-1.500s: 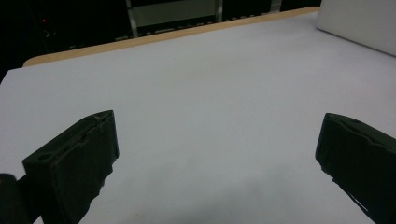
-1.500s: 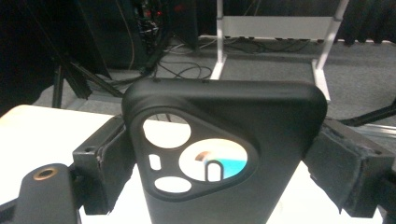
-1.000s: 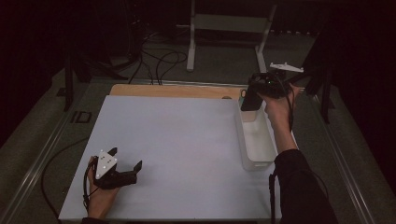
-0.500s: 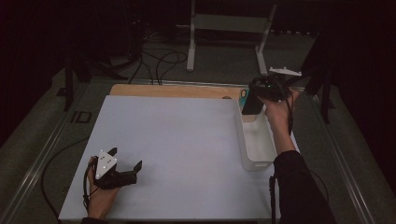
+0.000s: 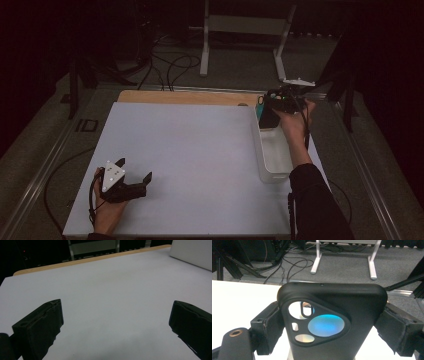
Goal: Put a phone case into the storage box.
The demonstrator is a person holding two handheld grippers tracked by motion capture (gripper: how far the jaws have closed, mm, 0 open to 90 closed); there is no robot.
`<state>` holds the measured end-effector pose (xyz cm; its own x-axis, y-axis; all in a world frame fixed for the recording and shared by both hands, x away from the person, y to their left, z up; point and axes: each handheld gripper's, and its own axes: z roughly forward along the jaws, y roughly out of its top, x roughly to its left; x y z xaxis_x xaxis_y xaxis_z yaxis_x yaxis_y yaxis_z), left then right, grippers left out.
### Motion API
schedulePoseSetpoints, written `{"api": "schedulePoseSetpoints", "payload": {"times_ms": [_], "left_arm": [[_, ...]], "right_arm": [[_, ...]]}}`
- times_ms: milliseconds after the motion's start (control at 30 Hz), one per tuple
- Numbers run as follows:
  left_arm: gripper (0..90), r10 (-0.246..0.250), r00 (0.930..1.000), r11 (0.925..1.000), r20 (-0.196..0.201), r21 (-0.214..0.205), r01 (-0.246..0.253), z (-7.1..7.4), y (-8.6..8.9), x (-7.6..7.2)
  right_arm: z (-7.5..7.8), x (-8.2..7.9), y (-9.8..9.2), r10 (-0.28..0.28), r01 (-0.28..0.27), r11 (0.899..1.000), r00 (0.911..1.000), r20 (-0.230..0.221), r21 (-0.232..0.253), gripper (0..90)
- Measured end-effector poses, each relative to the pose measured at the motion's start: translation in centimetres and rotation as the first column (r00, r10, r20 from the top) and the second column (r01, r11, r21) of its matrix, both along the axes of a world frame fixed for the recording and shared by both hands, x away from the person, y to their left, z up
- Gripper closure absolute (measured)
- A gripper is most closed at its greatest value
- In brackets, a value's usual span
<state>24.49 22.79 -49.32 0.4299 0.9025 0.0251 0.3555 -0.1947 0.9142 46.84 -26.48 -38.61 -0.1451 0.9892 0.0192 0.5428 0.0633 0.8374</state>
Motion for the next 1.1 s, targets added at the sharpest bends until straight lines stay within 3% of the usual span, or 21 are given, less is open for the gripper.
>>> {"api": "schedulePoseSetpoints", "payload": {"times_ms": [333, 433, 700, 867, 1100], "left_arm": [[0.1, 0.000, 1.0000, 1.0000, -0.005, -0.001, 0.000, -0.1, 0.0, 0.0], [0.1, 0.001, 1.0000, 1.0000, -0.004, -0.008, -0.001, -0.1, 0.1, 0.0], [0.1, -0.002, 1.0000, 0.9999, -0.002, -0.010, 0.002, 0.0, 0.1, -0.1], [0.1, 0.000, 1.0000, 0.9998, -0.003, -0.018, 0.000, 0.0, 0.3, -0.1], [0.1, 0.002, 1.0000, 0.9999, -0.002, -0.017, -0.002, 0.0, 0.2, -0.1]], "right_arm": [[-2.4, 0.9, 0.5, -0.002, 0.001, 1.000, 0.9971, -0.076, -0.012, 14.0], [-3.1, 1.4, 0.7, -0.020, 0.016, 0.999, 0.9948, -0.099, -0.045, 13.9], [-3.9, 2.2, 1.4, -0.008, 0.003, 0.998, 0.9966, -0.082, -0.068, 12.5], [-4.1, 2.4, 1.1, -0.005, 0.003, 1.000, 0.9972, -0.074, -0.025, 8.3], [-3.4, 2.1, 0.9, -0.006, 0.006, 1.000, 0.9997, -0.024, -0.020, 8.1]]}}
